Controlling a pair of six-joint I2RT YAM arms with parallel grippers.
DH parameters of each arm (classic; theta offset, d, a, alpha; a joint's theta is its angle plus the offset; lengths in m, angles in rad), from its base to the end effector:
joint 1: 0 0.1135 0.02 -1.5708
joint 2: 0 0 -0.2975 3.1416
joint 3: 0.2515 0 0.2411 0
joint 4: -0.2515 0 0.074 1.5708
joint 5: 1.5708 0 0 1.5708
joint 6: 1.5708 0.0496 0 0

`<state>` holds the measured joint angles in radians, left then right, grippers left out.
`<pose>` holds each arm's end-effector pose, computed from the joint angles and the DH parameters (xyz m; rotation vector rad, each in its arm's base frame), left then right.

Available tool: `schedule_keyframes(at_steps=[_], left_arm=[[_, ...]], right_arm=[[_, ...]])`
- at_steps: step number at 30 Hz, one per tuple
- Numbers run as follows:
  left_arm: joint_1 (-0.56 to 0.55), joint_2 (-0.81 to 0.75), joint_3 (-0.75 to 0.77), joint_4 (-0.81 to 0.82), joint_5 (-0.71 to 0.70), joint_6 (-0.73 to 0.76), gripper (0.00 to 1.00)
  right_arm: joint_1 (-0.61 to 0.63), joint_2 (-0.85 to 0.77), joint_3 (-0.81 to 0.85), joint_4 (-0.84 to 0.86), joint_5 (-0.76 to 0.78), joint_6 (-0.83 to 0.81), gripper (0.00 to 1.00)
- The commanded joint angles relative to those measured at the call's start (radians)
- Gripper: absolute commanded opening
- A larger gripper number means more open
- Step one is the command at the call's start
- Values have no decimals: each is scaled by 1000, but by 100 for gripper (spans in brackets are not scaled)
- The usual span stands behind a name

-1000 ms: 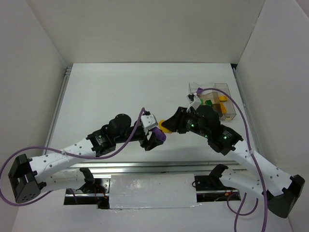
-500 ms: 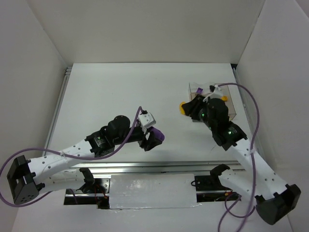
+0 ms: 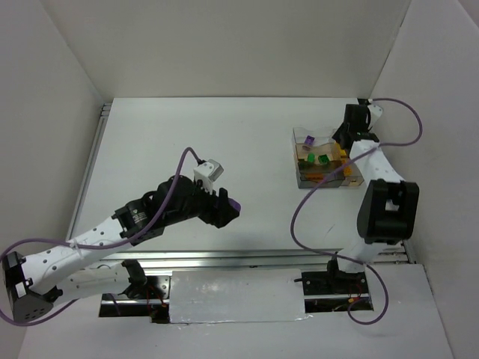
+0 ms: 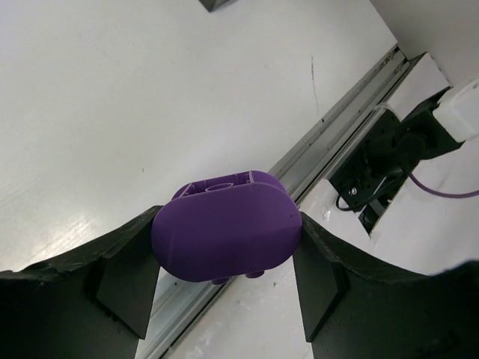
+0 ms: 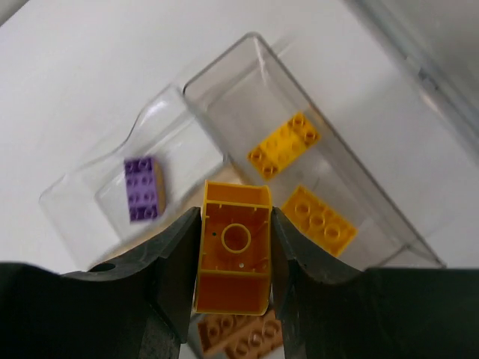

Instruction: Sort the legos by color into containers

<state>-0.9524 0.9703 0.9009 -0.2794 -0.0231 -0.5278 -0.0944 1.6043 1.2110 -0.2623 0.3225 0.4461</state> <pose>0.1199 -0.1665 0.3604 0.4144 2.0011 -0.9478 0.3615 -0.0500 0.3030 0.7520 2.0589 -0.1617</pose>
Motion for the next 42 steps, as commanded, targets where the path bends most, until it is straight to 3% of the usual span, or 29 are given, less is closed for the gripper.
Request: schedule_keyframes(at_steps=[1, 10, 16, 22, 24, 25, 26, 31, 36, 39, 40, 42], left_arm=[[-9, -36, 35, -113, -2, -43, 0], [-14, -97, 6, -133, 5, 17, 0], [-14, -78, -14, -109, 55, 15, 0], [-14, -82, -4, -103, 60, 17, 0], [-14, -78, 9, -101, 63, 8, 1], [-14, -74, 12, -98, 58, 5, 1], [-14, -71, 21, -98, 54, -3, 1], [-14, -62, 61, -101, 28, -17, 0], [-14, -50, 84, -64, -27, -66, 1], [0, -24, 85, 11, -38, -116, 0], [24, -15, 92, 38, -9, -132, 0], [61, 5, 89, 174, 173, -143, 0]], right_arm=[[-17, 138, 181, -28, 124, -95, 0], [-73, 318, 361, -51, 46, -115, 0], [-73, 405, 482, -109, 7, -142, 9], [-73, 454, 553, -159, 24, -138, 26], [-73, 471, 573, -175, 41, -127, 40], [-71, 471, 581, -184, 47, -124, 53], [-73, 467, 581, -187, 52, -113, 57], [-73, 419, 536, -167, 32, -95, 72], [-48, 338, 519, -227, -25, -34, 74], [31, 159, 392, -183, -222, -14, 75], [59, 43, 296, -163, -355, -14, 76], [119, -79, 184, -58, -544, -12, 82]])
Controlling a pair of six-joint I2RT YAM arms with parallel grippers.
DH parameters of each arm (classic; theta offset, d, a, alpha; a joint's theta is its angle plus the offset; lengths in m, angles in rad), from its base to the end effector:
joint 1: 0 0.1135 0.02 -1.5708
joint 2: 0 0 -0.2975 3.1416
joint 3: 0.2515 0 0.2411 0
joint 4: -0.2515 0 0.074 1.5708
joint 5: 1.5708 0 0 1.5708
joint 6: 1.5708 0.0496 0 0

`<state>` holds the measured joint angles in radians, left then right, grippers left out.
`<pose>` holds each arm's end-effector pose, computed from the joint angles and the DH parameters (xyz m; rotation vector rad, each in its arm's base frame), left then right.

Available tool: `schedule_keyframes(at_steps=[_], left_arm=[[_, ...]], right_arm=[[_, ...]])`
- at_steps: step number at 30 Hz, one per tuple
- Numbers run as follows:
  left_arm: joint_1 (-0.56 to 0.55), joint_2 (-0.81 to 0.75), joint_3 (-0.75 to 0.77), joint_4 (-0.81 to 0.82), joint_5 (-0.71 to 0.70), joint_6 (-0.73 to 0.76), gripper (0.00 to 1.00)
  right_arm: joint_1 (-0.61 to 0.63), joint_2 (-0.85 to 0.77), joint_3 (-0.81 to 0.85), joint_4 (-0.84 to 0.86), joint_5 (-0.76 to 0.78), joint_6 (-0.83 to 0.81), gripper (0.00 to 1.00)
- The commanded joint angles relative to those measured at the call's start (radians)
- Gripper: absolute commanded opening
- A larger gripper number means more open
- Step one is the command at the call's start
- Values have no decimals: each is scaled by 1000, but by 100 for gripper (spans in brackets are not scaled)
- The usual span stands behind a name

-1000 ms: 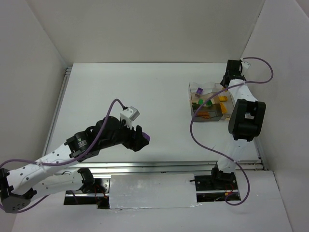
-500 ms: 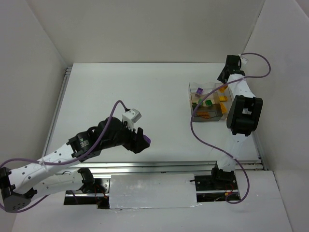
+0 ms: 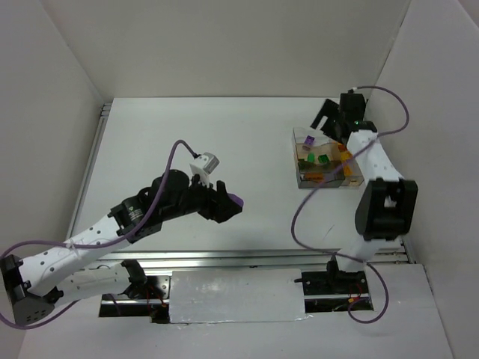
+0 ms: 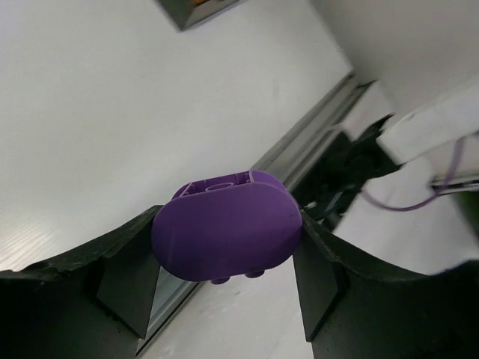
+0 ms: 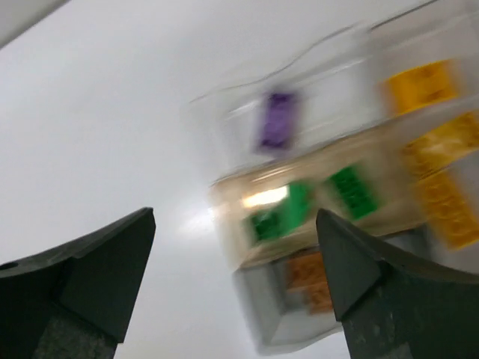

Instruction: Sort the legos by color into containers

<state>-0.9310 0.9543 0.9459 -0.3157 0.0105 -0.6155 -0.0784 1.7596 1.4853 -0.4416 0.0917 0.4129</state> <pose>0.1185 -0.1601 0.3749 0.3281 2.0134 -1.0321 0.4084 -0.0366 0.3192 0.6016 2.2034 0.0698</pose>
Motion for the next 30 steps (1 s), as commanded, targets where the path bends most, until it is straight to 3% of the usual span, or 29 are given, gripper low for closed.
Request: schedule_keyframes(at_steps=[1, 2, 3, 6, 10, 15, 24, 26, 27, 28, 30], left_arm=[[82, 30, 27, 272, 225, -78, 0], [109, 35, 15, 349, 426, -90, 0], [151, 49, 1, 507, 522, -114, 0], [191, 72, -45, 714, 743, -219, 0], [199, 92, -44, 828, 853, -236, 0], [184, 93, -67, 957, 976, -265, 0], [115, 63, 11, 517, 841, 126, 0], [64, 66, 51, 367, 714, 268, 0], [42, 66, 59, 327, 644, 314, 0], [-3, 61, 60, 298, 506, 363, 0], [-34, 55, 28, 294, 390, 471, 0]], right_arm=[[152, -355, -220, 174, -411, 27, 99], [179, -409, -285, 223, -585, 47, 100], [205, -466, -337, 298, -649, 58, 100], [301, -671, -514, 429, -829, 134, 100], [357, -929, -755, 697, -992, 360, 100], [442, -1040, -795, 712, -1040, 448, 99], [543, -1158, -770, 604, -994, 454, 100], [572, -1167, -732, 477, -901, 452, 100], [581, -1170, -709, 407, -759, 445, 100], [591, -1171, -653, 232, -668, 437, 100], [618, -1166, -619, 114, -522, 415, 100]])
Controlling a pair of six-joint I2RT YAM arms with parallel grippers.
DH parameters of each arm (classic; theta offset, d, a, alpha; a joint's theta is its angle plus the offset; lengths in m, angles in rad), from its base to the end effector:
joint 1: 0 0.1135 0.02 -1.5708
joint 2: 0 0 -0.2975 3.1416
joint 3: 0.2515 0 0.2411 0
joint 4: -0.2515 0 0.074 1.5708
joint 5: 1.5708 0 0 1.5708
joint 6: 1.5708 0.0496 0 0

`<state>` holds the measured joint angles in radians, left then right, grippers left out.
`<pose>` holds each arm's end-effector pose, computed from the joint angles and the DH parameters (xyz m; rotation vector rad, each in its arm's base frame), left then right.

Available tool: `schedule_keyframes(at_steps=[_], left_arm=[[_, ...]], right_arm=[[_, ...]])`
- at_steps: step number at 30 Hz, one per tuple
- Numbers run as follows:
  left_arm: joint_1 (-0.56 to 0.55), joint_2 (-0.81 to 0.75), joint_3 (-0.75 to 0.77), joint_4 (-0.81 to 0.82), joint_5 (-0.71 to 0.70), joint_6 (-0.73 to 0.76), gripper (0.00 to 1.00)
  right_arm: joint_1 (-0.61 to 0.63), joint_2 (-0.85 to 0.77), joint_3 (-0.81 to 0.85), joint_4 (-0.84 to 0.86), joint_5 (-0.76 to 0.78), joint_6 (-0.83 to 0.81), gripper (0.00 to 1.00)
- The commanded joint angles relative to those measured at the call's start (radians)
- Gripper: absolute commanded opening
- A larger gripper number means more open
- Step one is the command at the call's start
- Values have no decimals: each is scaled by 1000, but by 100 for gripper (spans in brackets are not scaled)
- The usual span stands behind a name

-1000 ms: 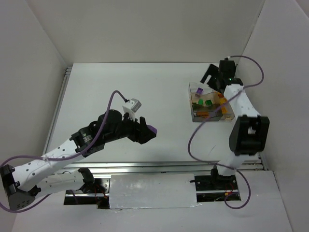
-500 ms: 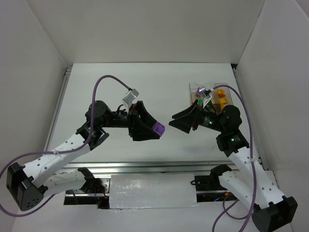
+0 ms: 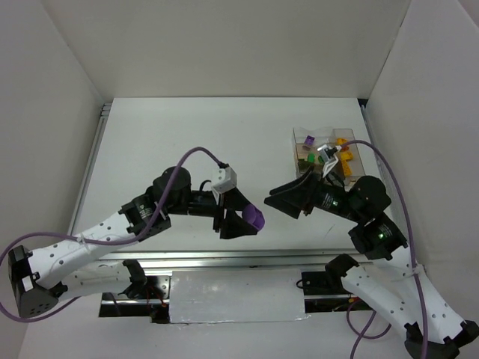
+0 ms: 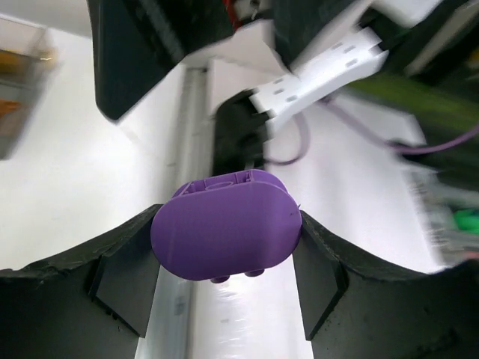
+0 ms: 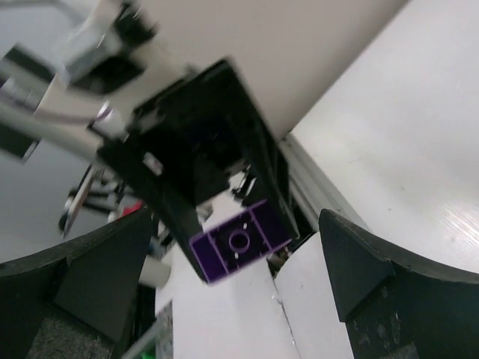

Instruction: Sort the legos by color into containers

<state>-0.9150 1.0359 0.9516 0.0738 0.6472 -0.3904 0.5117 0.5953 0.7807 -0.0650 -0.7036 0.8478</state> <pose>0.1102 -0.1923 0.4084 0.9920 1.5050 -1.4840 0.0742 0.0785 0.3958 -0.3792 1.6600 1.5649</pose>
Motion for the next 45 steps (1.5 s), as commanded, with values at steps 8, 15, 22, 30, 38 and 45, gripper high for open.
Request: schedule_keyframes(at_steps=[8, 15, 22, 30, 38, 45], left_arm=[[-209, 15, 27, -52, -590, 550, 0], [-305, 79, 76, -71, -753, 666, 0], [-306, 78, 73, -54, -776, 691, 0], [-306, 63, 72, -68, -718, 680, 0], [-306, 15, 46, -51, -737, 582, 99], [-306, 16, 110, -167, -1100, 327, 100]], right_arm=[[91, 63, 112, -372, 279, 10, 99], [180, 104, 132, -408, 300, 3, 94], [263, 136, 144, -411, 334, -18, 76], [268, 110, 160, -438, 424, -56, 2], [266, 64, 57, -251, 455, -87, 0], [199, 141, 77, -335, 794, -194, 0]])
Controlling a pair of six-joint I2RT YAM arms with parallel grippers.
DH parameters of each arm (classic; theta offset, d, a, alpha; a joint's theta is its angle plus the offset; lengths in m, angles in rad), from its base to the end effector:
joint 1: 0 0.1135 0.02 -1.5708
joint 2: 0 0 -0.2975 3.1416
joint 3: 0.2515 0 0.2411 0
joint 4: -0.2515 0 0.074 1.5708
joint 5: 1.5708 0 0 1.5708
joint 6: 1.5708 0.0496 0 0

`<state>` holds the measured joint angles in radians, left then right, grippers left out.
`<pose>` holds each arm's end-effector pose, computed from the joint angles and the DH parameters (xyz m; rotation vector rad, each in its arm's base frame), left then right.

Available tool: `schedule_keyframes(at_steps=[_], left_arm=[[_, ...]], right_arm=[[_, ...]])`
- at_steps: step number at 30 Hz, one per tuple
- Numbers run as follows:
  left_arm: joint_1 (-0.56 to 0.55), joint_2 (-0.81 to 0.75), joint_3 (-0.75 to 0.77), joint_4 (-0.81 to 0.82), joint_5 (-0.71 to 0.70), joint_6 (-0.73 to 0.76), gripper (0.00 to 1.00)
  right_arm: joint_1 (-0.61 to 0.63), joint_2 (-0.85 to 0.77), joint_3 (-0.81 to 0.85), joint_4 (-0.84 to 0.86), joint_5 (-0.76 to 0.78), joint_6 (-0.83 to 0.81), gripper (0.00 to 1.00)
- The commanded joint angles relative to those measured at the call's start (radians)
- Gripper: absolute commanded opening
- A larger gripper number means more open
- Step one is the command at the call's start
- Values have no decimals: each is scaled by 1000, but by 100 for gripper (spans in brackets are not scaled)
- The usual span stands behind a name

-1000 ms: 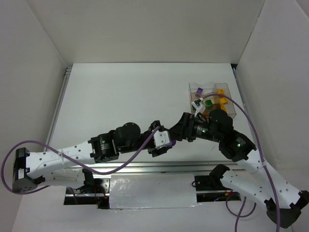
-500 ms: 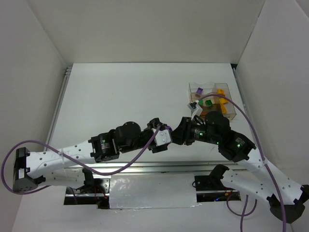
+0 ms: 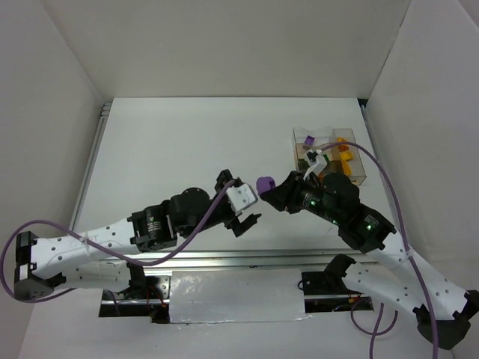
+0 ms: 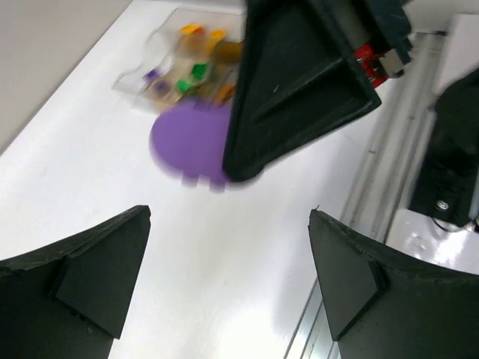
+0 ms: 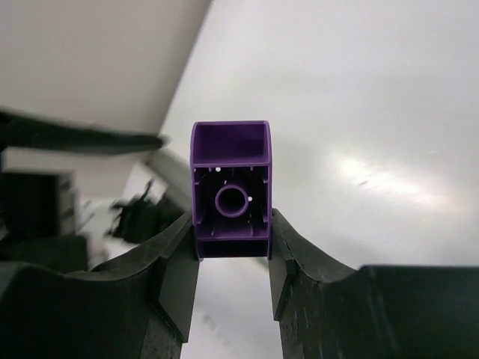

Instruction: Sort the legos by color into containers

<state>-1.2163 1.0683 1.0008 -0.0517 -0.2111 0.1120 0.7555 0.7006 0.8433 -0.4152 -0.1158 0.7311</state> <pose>0.0914 -0.2171 0.4038 0.9340 1.4557 -0.6462 0.0935 0.0960 0.3647 -0.1123 1.9984 1.1122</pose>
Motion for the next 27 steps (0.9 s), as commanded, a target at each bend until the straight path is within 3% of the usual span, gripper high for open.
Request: schedule_keyframes(at_steps=[1, 3, 5, 7, 8, 15, 20, 27], left_arm=[[-5, -14, 71, -106, -308, -217, 99], [-5, -13, 123, -202, -489, -361, 100], [3, -11, 189, -400, -610, -545, 100], [14, -13, 228, -596, -698, -655, 100], [21, -19, 251, -643, -697, -711, 100], [20, -106, 197, -809, -541, -730, 100], [18, -210, 109, -876, -554, -762, 100], [17, -358, -2, -829, -559, -758, 99]], right_arm=[[-130, 48, 11, 16, 215, -91, 0], [-247, 97, -10, 56, 164, -114, 0], [-419, 176, -26, 111, 124, -127, 0], [-487, 259, -9, 131, 198, -127, 0], [-530, 358, 38, 121, 237, -119, 0], [-636, 799, 365, 70, 471, -33, 0], [-676, 1066, 650, -57, 568, 42, 0], [-725, 1277, 850, -149, 535, 134, 1]])
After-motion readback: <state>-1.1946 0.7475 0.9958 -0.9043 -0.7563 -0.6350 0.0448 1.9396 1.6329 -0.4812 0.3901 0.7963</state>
